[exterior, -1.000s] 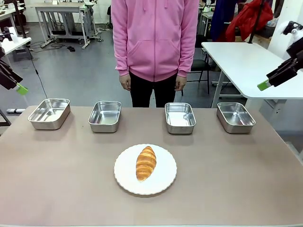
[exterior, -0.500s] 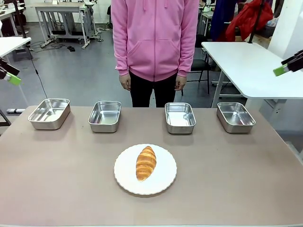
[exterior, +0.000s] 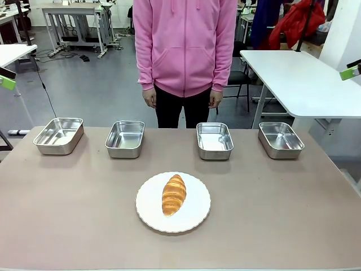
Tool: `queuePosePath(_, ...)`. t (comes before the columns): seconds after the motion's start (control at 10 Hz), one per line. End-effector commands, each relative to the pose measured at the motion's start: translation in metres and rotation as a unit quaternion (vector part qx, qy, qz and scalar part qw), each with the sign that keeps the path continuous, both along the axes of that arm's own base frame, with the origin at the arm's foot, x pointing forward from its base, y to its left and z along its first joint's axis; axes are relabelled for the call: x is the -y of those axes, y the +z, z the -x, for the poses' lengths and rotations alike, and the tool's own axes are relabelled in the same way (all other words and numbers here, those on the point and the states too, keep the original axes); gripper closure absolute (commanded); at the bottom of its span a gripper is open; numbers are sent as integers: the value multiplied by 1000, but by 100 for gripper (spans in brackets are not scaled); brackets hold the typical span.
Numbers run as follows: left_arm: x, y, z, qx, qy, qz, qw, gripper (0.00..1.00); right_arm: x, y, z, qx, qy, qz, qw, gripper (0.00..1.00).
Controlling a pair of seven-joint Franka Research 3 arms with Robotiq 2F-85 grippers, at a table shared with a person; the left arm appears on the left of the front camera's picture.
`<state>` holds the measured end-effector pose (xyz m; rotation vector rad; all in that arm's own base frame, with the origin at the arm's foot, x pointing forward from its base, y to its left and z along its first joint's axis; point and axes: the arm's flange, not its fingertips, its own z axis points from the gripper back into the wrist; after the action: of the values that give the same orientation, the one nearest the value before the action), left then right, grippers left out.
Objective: Place the bread in the container.
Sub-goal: Place the Butter Roll into the Airtight Container indicated by the human.
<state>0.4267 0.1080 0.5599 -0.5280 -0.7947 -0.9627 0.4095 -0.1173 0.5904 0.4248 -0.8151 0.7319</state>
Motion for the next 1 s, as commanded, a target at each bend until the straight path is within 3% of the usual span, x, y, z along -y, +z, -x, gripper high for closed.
queuePosePath(0.0, -1, 2, -2, 15, -11, 20, 1000, 0, 7, 4, -4, 15, 13, -12, 1000, 0)
queuePosePath(0.5, 3, -1, -5, 12, -7, 57, 998, 0, 11, 7, -4, 18, 9, -18, 1000, 0)
queuePosePath(0.9, 4, -2, -3, 5, 27, 57, 998, 0, 13, 7, -6, 19, 9, -23, 1000, 0)
